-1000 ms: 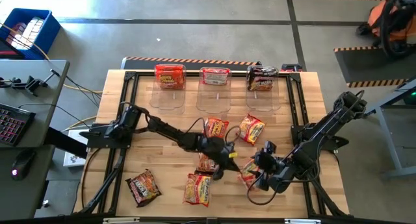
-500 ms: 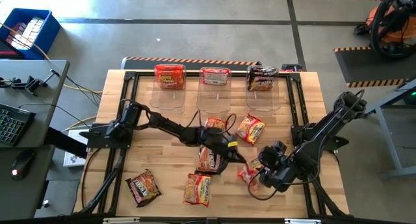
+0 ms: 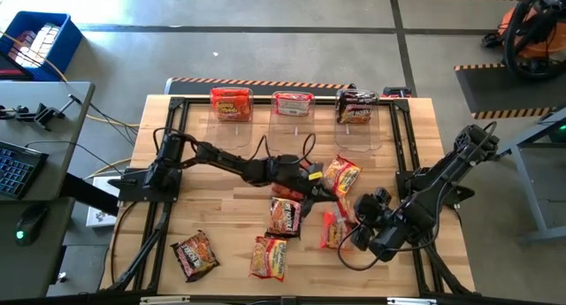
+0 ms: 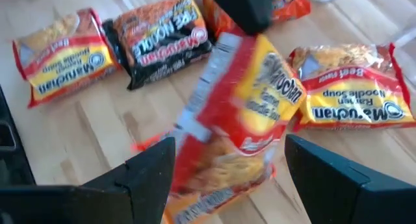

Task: Sort Maruchan noodles
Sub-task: Put the red noodle pack into the middle transparent bin

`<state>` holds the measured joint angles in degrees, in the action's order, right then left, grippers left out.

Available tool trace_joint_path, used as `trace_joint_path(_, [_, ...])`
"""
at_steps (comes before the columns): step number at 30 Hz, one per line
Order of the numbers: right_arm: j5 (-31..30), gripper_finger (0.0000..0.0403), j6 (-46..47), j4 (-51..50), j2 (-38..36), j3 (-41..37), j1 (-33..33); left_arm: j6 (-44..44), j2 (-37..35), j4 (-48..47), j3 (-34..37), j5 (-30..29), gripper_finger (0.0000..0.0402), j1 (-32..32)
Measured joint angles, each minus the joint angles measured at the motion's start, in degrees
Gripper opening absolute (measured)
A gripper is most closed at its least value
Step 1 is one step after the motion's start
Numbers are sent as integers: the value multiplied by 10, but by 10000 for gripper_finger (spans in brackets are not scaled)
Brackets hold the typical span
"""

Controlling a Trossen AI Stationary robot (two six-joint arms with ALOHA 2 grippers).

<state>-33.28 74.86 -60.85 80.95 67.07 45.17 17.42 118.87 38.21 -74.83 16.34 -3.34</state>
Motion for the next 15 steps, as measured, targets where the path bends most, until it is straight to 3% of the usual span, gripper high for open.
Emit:
trace_joint_path(7, [-26, 274, -2, -6, 2, 0, -22, -1, 0, 3, 0, -38, 0, 0])
trace_joint_path(15, [3, 274, 2, -7, 44, -1, -71, -6, 0, 11, 0, -50, 0, 0])
